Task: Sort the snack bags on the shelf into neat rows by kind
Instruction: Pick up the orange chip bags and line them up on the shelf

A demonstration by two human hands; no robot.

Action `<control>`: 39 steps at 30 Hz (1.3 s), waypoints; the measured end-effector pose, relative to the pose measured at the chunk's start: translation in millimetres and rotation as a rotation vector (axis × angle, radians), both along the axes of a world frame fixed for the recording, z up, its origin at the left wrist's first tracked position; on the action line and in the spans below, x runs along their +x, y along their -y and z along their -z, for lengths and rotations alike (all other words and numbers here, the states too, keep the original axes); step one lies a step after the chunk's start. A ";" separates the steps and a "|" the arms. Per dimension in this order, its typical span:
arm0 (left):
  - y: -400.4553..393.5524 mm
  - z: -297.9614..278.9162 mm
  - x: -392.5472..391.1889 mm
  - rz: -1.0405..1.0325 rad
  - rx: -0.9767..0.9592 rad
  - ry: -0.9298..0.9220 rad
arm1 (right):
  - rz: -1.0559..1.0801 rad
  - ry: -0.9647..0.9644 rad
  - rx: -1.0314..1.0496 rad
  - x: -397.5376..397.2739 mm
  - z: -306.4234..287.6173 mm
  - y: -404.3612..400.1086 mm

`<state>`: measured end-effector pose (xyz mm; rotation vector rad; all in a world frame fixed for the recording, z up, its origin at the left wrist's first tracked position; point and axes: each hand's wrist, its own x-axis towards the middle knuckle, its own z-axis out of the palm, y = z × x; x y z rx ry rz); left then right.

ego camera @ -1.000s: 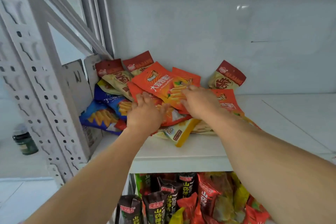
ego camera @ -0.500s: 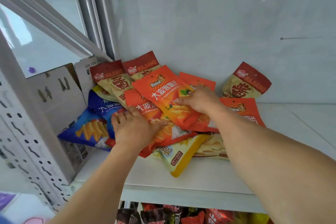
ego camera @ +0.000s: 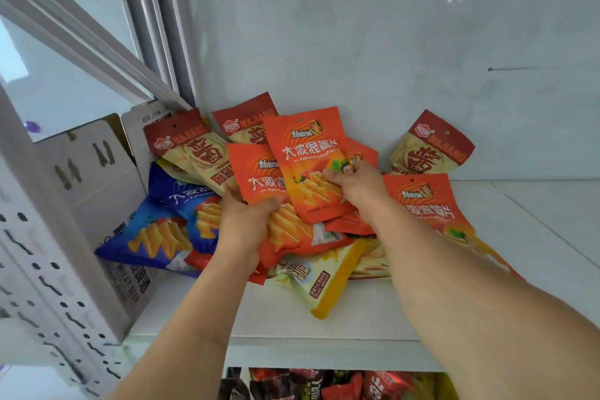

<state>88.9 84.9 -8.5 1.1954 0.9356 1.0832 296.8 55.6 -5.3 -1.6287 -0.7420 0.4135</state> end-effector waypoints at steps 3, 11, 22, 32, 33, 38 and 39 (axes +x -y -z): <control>0.9 1.1 1.7 0.173 -0.205 0.113 | -0.018 -0.074 0.060 -4.6 -0.5 1.4; -3.4 8.1 -4.0 0.214 -0.038 0.057 | 0.054 -0.082 0.067 0.3 -20.6 21.6; 7.7 -2.7 8.9 0.360 0.062 0.114 | -0.038 -0.348 0.037 11.7 -35.4 63.7; 3.5 -31.7 -17.6 0.420 0.015 0.077 | 0.002 -0.297 0.102 27.8 -30.4 84.6; 6.7 -31.6 -17.7 0.482 -0.018 0.078 | 0.014 -0.305 0.113 27.8 -30.8 84.1; 17.7 -17.9 -11.8 0.581 -0.098 0.110 | 0.037 -0.299 0.141 26.2 -29.8 85.1; 19.0 -15.0 -10.4 0.597 -0.096 0.122 | 0.033 -0.301 0.147 23.3 -29.9 86.1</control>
